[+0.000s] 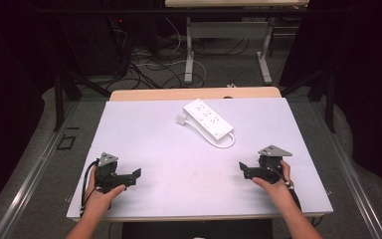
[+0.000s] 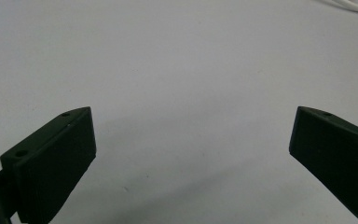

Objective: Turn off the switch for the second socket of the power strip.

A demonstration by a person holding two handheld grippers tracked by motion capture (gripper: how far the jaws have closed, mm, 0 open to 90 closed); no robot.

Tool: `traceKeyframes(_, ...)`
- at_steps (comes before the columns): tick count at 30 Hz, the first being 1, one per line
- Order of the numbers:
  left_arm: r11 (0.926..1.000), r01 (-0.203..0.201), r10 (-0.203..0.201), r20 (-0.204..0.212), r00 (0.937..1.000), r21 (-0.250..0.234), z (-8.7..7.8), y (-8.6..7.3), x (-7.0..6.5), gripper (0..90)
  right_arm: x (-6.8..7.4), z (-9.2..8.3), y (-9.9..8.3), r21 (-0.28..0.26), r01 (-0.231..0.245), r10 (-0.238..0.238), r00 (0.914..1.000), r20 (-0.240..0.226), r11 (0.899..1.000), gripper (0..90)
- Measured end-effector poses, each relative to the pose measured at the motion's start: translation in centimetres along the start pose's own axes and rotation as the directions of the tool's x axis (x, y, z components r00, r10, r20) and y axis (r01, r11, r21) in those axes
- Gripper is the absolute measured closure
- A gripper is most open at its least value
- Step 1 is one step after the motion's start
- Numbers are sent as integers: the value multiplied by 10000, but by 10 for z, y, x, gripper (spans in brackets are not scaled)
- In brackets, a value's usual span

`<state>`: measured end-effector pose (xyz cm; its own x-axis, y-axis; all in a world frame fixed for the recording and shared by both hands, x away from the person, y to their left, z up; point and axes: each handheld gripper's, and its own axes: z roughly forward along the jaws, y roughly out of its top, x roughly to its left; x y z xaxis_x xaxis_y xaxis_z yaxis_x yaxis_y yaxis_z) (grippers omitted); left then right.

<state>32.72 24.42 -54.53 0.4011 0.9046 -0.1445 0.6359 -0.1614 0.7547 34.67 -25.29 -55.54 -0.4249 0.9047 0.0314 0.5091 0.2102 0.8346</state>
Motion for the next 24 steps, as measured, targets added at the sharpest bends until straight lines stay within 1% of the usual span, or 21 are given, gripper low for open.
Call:
traceKeyframes(1,10000,-40,40,-2,10000,36,0,0,0,4,0,0,-1,45,-94,94,10000,21,9999,27)
traceKeyframes(2,10000,-33,33,-11,10000,49,0,0,0,4,-1,1,-2,9,-52,52,10000,5,10000,27)
traceKeyframes(3,10000,-29,29,-10,10000,43,0,0,0,4,-1,1,-2,4,-126,126,9999,59,9999,27)
traceKeyframes(5,10000,-2,2,11,10000,-6,0,0,0,4,-2,0,-3,22,-129,129,9999,44,9999,28)
traceKeyframes(10,10000,-46,46,3,10000,66,0,0,0,4,-3,1,-4,9,-216,216,9997,108,9998,36)
traceKeyframes(11,10000,-47,47,6,10000,61,0,0,0,4,-4,1,-5,3,-242,242,9997,64,9997,39)
traceKeyframes(16,10000,-30,30,11,10000,23,0,0,1,4,-4,3,-5,17,-223,223,9997,91,9997,49)
traceKeyframes(18,10000,-33,33,5,10000,87,0,0,1,4,-2,3,-5,9,-267,267,9996,58,9996,52)
traceKeyframes(19,10000,20,-20,-15,10000,-18,0,0,0,4,-2,3,-5,22,-292,292,9996,56,9996,52)
traceKeyframes(20,10000,-25,25,-4,10000,24,0,0,1,4,-2,4,-5,36,-204,204,9998,76,9998,52)
traceKeyframes(21,10000,-34,34,9,10000,51,0,0,1,4,-1,3,-5,71,-223,222,9997,65,9997,53)
traceKeyframes(22,10000,-19,19,-57,10000,-22,1,0,0,4,-2,4,-5,45,-185,185,9998,38,9998,53)
traceKeyframes(24,10000,-44,44,-35,10000,46,0,0,1,4,-1,4,-5,33,-205,205,9998,41,9998,55)
